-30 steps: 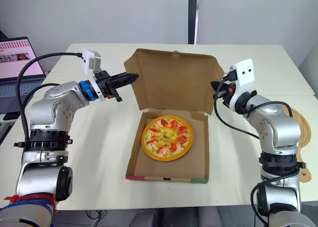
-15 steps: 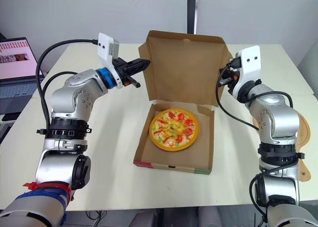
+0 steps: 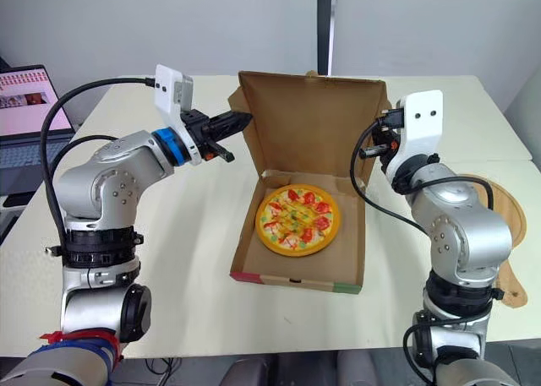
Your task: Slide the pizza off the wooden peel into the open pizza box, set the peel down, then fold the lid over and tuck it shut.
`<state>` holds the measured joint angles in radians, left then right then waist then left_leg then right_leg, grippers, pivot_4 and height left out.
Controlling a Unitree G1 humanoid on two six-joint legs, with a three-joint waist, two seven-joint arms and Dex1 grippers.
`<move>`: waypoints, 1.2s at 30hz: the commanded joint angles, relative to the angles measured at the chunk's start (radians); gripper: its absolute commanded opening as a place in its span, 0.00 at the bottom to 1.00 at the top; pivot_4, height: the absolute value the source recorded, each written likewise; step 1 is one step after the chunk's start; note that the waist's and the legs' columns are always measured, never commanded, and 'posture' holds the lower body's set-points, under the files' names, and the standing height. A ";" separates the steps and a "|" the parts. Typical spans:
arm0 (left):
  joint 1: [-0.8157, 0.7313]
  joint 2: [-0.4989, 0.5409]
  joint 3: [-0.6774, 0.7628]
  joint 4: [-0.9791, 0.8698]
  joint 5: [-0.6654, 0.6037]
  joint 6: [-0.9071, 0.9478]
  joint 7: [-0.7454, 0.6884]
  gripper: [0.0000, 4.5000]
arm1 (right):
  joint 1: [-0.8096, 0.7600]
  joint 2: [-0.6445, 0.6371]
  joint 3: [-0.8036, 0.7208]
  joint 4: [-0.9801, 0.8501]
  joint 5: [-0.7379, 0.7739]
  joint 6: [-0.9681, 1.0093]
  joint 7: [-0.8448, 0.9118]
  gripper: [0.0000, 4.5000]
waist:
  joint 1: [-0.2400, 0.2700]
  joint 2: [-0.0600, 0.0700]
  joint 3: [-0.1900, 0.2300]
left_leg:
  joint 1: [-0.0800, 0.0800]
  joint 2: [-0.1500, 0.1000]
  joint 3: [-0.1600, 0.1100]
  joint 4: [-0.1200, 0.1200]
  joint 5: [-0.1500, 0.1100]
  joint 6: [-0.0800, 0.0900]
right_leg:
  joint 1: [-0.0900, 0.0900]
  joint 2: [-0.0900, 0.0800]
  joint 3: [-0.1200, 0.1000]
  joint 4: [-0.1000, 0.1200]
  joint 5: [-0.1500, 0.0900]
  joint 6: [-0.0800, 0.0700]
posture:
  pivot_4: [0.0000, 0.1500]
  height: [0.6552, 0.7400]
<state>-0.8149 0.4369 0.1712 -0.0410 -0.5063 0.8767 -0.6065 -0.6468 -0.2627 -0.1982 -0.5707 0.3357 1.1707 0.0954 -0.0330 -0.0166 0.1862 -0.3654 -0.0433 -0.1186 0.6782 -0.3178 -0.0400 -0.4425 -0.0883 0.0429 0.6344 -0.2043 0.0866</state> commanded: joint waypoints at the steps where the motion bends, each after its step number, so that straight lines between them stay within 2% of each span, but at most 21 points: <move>1: 0.012 -0.024 -0.003 -0.103 -0.064 0.054 0.022 0.00 | 0.000 0.043 0.017 -0.093 0.038 0.059 -0.014 0.00 | 0.000 0.000 0.000 | 0.000 0.000 0.000 0.000 0.000 0.000 | 0.000 0.000 0.000 0.000 0.000 0.000 | 1.00 1.00; 16: 0.067 -0.028 0.117 -0.277 -0.225 0.295 0.149 0.00 | -0.007 0.168 -0.040 -0.284 0.056 0.327 -0.016 0.00 | -0.001 0.001 0.000 | 0.001 0.000 0.000 0.000 0.000 0.000 | 0.000 0.001 0.000 0.001 0.000 0.000 | 1.00 1.00; 29: 0.160 0.054 0.215 -0.368 -0.353 0.398 0.153 0.00 | 0.001 0.160 -0.078 -0.376 0.056 0.444 0.064 0.00 | -0.002 0.001 -0.001 | 0.002 0.000 0.000 0.000 0.000 0.000 | 0.000 0.001 0.000 0.002 0.000 0.000 | 1.00 1.00; 36: 0.211 0.042 0.271 -0.422 -0.469 0.430 0.193 0.00 | 0.039 0.143 -0.094 -0.427 0.065 0.444 0.113 0.00 | -0.001 0.001 -0.001 | 0.002 0.001 0.000 0.000 0.000 0.000 | 0.000 0.001 0.000 0.002 0.000 0.000 | 1.00 1.00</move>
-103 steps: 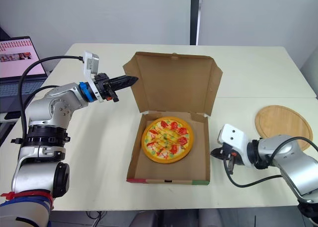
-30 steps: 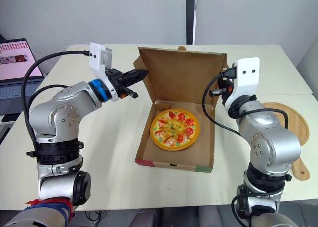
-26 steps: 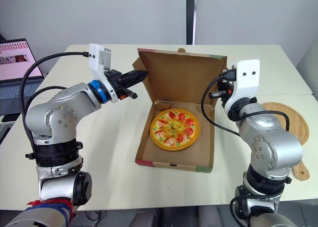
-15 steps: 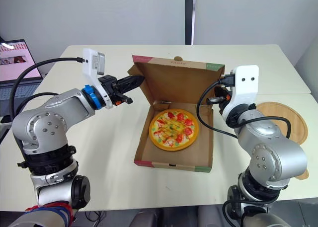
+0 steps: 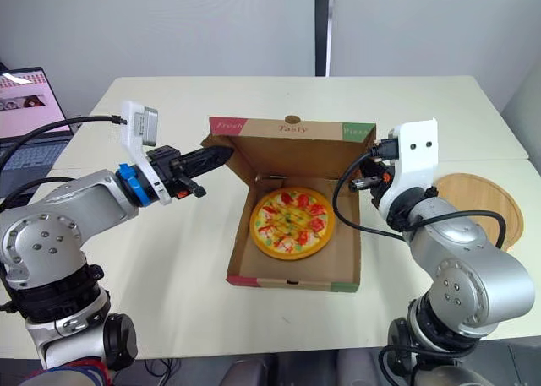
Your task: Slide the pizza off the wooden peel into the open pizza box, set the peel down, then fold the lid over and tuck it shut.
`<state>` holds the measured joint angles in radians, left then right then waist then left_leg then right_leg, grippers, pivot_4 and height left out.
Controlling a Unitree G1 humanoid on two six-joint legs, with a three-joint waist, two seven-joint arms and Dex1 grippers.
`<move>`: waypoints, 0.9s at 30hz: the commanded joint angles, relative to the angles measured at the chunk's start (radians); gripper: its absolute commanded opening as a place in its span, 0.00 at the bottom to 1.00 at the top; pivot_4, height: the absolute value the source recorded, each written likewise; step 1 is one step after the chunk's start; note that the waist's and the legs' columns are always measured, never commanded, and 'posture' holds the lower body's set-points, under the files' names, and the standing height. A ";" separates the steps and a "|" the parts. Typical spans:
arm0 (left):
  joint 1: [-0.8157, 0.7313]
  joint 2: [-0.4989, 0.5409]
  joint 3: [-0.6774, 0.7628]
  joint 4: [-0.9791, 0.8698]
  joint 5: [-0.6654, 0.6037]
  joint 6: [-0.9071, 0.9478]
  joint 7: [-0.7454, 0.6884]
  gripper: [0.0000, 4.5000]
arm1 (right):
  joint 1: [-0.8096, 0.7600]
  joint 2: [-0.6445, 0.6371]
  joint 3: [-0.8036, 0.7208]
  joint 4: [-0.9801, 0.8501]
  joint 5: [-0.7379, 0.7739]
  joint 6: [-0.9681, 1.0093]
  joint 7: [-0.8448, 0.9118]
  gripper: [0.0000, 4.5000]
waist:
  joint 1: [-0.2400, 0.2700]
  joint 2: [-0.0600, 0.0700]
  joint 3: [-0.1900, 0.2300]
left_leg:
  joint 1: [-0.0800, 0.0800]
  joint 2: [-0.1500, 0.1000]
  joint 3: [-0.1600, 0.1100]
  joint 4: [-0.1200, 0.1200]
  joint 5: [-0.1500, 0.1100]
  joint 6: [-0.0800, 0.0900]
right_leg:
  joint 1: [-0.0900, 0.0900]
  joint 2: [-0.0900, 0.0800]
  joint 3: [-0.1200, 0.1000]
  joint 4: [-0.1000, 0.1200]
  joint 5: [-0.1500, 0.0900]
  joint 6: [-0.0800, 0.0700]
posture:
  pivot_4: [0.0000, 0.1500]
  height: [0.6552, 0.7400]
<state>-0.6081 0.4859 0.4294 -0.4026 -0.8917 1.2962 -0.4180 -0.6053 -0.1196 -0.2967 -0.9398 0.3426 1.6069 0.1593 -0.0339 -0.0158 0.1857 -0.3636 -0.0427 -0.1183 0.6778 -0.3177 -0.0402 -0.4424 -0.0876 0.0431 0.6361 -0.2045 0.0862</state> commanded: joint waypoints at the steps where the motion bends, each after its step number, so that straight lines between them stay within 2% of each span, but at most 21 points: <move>1: 0.009 -0.009 0.020 -0.063 -0.101 0.013 0.010 0.00 | 0.003 -0.007 0.001 -0.063 0.062 0.008 0.059 0.00 | 0.000 0.000 0.000 | 0.000 0.000 0.000 0.000 0.000 0.000 | 0.000 0.000 0.000 0.000 0.000 0.000 | 1.00 1.00; 9: 0.105 0.018 0.039 -0.092 -0.170 -0.002 0.041 0.00 | 0.069 -0.014 -0.005 -0.101 0.095 0.008 0.090 0.00 | 0.002 0.000 0.000 | 0.000 0.000 0.000 0.000 0.000 0.000 | 0.000 0.000 0.000 0.000 0.000 0.000 | 1.00 1.00; 17: 0.257 0.003 0.023 -0.184 -0.222 -0.072 0.098 0.00 | 0.203 0.032 0.033 -0.107 0.163 -0.061 0.019 0.00 | 0.001 0.000 -0.001 | 0.001 0.000 0.000 -0.001 0.000 0.000 | 0.001 0.000 0.000 0.000 0.000 -0.001 | 1.00 1.00; 27: 0.397 0.003 0.020 -0.270 -0.312 -0.164 0.210 0.00 | 0.440 -0.114 0.102 -0.107 0.355 -0.332 -0.103 0.00 | 0.002 -0.001 -0.002 | 0.003 0.001 0.002 -0.001 -0.001 0.001 | 0.003 0.000 0.000 -0.001 0.000 -0.001 | 1.00 1.00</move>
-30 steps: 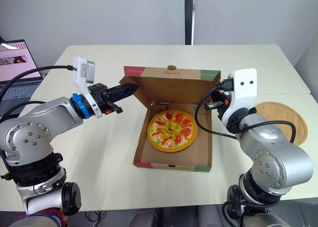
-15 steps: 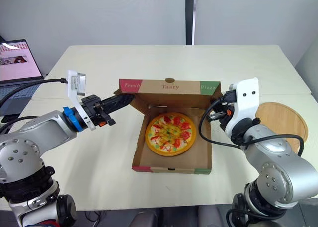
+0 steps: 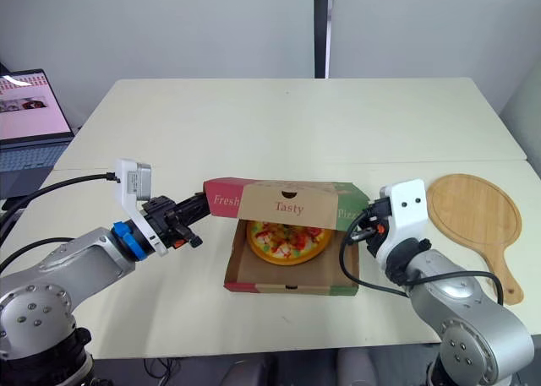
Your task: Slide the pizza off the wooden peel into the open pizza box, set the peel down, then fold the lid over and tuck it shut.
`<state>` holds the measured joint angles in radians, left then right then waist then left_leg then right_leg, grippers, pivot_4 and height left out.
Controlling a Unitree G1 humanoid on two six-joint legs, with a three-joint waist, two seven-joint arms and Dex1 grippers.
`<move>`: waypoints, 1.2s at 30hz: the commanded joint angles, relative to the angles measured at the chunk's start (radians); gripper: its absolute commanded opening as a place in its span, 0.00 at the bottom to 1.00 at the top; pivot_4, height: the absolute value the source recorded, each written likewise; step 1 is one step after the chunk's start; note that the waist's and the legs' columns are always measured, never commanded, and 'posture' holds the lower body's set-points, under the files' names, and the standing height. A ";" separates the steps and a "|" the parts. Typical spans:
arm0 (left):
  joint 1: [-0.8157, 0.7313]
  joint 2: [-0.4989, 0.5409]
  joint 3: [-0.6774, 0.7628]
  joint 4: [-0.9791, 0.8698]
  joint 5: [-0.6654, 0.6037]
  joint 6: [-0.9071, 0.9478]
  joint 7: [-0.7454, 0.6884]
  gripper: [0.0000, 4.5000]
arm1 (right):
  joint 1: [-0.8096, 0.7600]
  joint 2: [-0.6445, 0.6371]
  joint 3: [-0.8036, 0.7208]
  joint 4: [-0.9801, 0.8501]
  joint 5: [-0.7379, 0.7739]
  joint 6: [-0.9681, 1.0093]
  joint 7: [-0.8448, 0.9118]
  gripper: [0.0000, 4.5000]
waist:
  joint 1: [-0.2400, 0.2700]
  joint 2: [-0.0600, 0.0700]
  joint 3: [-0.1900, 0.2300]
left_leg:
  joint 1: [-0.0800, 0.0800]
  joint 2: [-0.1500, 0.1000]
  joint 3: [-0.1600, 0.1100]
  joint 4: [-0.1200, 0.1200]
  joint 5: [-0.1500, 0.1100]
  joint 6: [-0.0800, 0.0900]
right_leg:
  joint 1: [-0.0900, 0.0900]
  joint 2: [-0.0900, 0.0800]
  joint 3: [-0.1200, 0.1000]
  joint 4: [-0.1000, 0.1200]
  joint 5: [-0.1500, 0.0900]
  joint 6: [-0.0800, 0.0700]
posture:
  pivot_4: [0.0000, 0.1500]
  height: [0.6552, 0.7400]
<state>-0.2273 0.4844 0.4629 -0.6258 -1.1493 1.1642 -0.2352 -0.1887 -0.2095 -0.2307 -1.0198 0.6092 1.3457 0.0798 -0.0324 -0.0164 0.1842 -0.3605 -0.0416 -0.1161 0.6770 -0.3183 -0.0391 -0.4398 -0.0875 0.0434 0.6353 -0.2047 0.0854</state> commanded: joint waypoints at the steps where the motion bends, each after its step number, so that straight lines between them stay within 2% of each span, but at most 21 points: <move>1: 0.025 0.007 -0.016 -0.048 -0.058 -0.042 0.035 0.00 | 0.033 -0.035 0.038 -0.027 0.107 -0.086 -0.035 0.00 | 0.001 0.000 0.000 | 0.000 0.000 0.000 0.000 0.000 0.001 | 0.000 0.000 0.000 0.000 0.000 0.000 | 1.00 1.00; 5: 0.044 0.023 -0.039 -0.049 -0.056 -0.083 0.050 0.00 | 0.074 -0.059 0.013 -0.027 0.169 -0.127 -0.082 0.00 | 0.003 0.000 0.000 | 0.000 0.000 0.000 0.000 -0.001 0.001 | 0.001 0.000 0.000 -0.001 0.000 0.000 | 1.00 1.00; 9: 0.065 0.041 -0.062 -0.048 -0.036 -0.127 0.042 0.00 | 0.139 -0.110 -0.087 -0.026 0.246 -0.127 -0.054 0.30 | 0.004 0.000 0.000 | 0.000 0.000 -0.001 0.000 -0.001 0.002 | 0.001 0.000 0.000 -0.002 0.000 0.000 | 1.00 1.00; 14: 0.093 0.062 -0.092 -0.054 -0.021 -0.176 0.027 0.00 | 0.239 -0.347 -0.305 0.063 0.403 -0.137 0.152 0.68 | 0.006 0.000 0.000 | 0.000 0.000 0.000 0.000 -0.002 0.003 | 0.005 0.000 -0.001 -0.007 0.000 0.000 | 1.00 1.00; 18: 0.107 0.077 -0.108 -0.052 -0.012 -0.208 0.016 0.00 | 0.292 -0.535 -0.440 0.146 0.479 -0.176 0.314 0.68 | 0.008 -0.001 0.000 | 0.003 0.001 0.000 0.000 -0.002 0.004 | 0.009 0.001 -0.001 -0.008 0.000 0.000 | 1.00 1.00; 21: 0.117 0.085 -0.116 -0.049 -0.006 -0.227 0.009 0.00 | 0.199 -0.611 -0.479 0.253 0.517 -0.211 0.311 0.68 | 0.005 -0.002 0.001 | 0.013 0.002 0.002 -0.001 -0.003 0.006 | 0.019 0.002 -0.001 -0.010 -0.001 0.000 | 1.00 1.00; 24: 0.123 0.093 -0.121 -0.043 -0.002 -0.243 0.003 0.00 | 0.054 -0.667 -0.418 0.343 0.524 -0.226 0.293 0.55 | 0.005 -0.002 0.001 | 0.014 0.002 0.003 -0.001 -0.004 0.007 | 0.020 0.002 0.000 -0.010 -0.002 0.000 | 1.00 1.00; 30: 0.126 0.106 -0.140 -0.030 0.018 -0.269 -0.020 0.00 | -0.233 -0.690 -0.165 0.457 0.466 -0.241 0.290 0.06 | 0.006 -0.002 0.001 | 0.013 0.002 0.002 -0.001 -0.004 0.006 | 0.019 0.001 0.000 -0.010 -0.002 0.000 | 1.00 1.00; 31: 0.126 0.108 -0.145 -0.029 0.021 -0.272 -0.026 0.00 | -0.271 -0.687 -0.120 0.463 0.459 -0.237 0.300 0.01 | 0.006 -0.002 0.001 | 0.013 0.002 0.002 -0.001 -0.004 0.006 | 0.019 0.001 0.000 -0.010 -0.002 0.000 | 1.00 1.00; 36: 0.136 0.118 -0.171 -0.027 0.038 -0.297 -0.077 0.00 | -0.372 -0.685 0.022 0.477 0.440 -0.234 0.366 0.01 | 0.011 -0.002 0.001 | 0.012 0.001 0.001 -0.001 -0.004 0.006 | 0.018 0.001 -0.001 -0.010 -0.002 0.000 | 1.00 1.00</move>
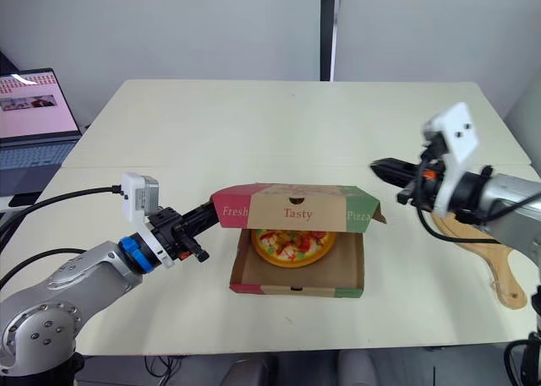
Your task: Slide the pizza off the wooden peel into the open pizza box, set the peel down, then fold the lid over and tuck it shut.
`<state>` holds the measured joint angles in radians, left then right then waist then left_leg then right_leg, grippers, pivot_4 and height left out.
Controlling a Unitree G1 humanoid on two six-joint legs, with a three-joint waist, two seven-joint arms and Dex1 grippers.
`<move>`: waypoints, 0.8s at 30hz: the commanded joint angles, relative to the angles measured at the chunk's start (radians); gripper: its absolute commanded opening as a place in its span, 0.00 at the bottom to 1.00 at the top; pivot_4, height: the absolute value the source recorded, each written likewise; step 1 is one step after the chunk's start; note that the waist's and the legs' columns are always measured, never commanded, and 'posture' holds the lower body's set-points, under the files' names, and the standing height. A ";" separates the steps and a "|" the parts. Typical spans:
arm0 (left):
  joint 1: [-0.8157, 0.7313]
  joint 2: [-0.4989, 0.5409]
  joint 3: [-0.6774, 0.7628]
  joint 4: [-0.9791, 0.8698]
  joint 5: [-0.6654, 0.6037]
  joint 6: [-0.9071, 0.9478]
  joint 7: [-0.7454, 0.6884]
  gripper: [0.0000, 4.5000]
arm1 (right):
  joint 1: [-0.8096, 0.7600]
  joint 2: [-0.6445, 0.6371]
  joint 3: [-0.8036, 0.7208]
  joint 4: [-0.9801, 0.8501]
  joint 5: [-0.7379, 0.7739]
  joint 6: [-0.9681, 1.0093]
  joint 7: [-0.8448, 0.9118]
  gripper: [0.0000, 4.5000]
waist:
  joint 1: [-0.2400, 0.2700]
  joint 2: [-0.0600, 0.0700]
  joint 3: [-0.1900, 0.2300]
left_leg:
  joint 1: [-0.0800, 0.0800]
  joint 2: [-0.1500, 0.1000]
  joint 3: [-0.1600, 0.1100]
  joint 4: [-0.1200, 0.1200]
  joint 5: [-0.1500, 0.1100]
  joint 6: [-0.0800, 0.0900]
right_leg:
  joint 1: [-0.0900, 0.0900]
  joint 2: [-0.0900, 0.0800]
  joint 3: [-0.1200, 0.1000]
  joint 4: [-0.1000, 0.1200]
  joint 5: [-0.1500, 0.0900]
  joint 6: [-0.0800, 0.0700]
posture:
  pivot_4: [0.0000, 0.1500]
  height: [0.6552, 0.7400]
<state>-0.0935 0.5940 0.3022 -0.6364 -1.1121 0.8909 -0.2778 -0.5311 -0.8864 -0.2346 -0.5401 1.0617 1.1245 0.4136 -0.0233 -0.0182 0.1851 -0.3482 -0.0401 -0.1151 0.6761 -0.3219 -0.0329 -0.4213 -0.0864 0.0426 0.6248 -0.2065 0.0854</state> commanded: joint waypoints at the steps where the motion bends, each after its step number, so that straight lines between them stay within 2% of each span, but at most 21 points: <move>1: 0.006 0.009 -0.005 -0.012 0.002 -0.032 -0.040 0.00 | -0.037 -0.008 0.039 0.000 -0.016 -0.014 0.041 0.01 | 0.005 0.000 0.000 | 0.000 0.000 0.000 0.000 0.000 0.000 | 0.000 0.000 0.000 0.000 0.000 0.000 | 1.00 1.00; 2: 0.012 0.015 0.005 -0.007 -0.007 -0.034 -0.054 0.00 | -0.041 -0.010 0.050 0.002 -0.021 -0.016 0.053 0.01 | 0.006 0.000 0.000 | -0.001 0.000 0.000 0.000 0.000 0.000 | 0.000 0.000 0.000 -0.001 0.000 0.000 | 1.00 1.00; 5: 0.043 0.050 0.034 -0.003 -0.033 -0.032 -0.122 0.13 | -0.051 -0.010 0.071 0.008 -0.035 -0.022 0.079 0.00 | 0.006 0.000 0.000 | -0.001 0.000 0.000 0.000 0.000 0.000 | 0.000 0.000 0.000 -0.001 0.000 0.000 | 1.00 1.00; 10: 0.077 0.163 0.101 0.070 -0.122 0.013 -0.268 0.49 | -0.063 -0.011 0.097 0.018 -0.058 -0.026 0.118 0.00 | 0.005 0.000 0.000 | -0.001 0.000 0.000 -0.001 0.000 0.000 | -0.001 0.000 -0.001 -0.001 0.000 0.000 | 1.00 1.00; 13: 0.079 0.299 0.154 0.195 -0.206 0.119 -0.390 0.71 | -0.065 -0.014 0.114 0.020 -0.080 -0.029 0.149 0.00 | 0.000 0.000 0.000 | 0.000 0.000 0.000 -0.001 0.000 0.000 | -0.001 0.000 -0.001 0.000 0.000 0.000 | 1.00 1.00; 15: 0.059 0.379 0.184 0.290 -0.215 0.159 -0.461 0.84 | -0.064 -0.016 0.122 0.020 -0.093 -0.032 0.166 0.00 | -0.002 0.000 0.001 | 0.000 0.000 0.000 -0.001 0.000 0.000 | -0.001 0.000 -0.001 0.000 0.000 0.000 | 1.00 1.00; 17: 0.010 0.426 0.203 0.380 -0.196 0.159 -0.502 0.84 | -0.056 -0.017 0.129 0.013 -0.105 -0.035 0.181 0.00 | -0.002 0.001 0.001 | 0.000 0.001 0.000 -0.001 0.000 0.000 | -0.001 0.000 -0.001 0.000 -0.001 0.000 | 1.00 1.00; 20: -0.110 0.435 0.201 0.469 -0.185 0.147 -0.493 0.84 | -0.040 -0.019 0.136 0.001 -0.120 -0.038 0.200 0.00 | -0.001 0.000 0.002 | -0.001 0.000 0.000 -0.001 0.000 0.000 | -0.001 0.000 -0.001 0.000 -0.001 0.001 | 1.00 1.00; 23: -0.260 0.425 0.140 0.498 -0.176 0.147 -0.510 0.84 | -0.027 -0.021 0.141 -0.008 -0.128 -0.038 0.212 0.00 | -0.001 -0.001 0.002 | -0.001 0.000 -0.001 -0.001 0.000 0.000 | -0.001 0.000 -0.002 0.000 -0.001 0.001 | 1.00 1.00; 24: -0.312 0.416 0.095 0.487 -0.151 0.137 -0.530 0.80 | -0.023 -0.023 0.146 -0.013 -0.129 -0.038 0.218 0.00 | -0.002 -0.001 0.002 | -0.001 0.000 -0.002 -0.001 0.000 0.000 | -0.002 0.000 -0.002 0.000 -0.001 0.001 | 1.00 1.00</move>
<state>-0.3714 1.0122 0.4332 -0.1266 -1.2770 1.0407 -0.7761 -0.5531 -0.8980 -0.0768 -0.5243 0.9327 1.1028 0.6145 -0.0250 -0.0195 0.1875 -0.3492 -0.0400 -0.1164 0.6754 -0.3221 -0.0328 -0.4227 -0.0864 0.0410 0.6247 -0.2070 0.0859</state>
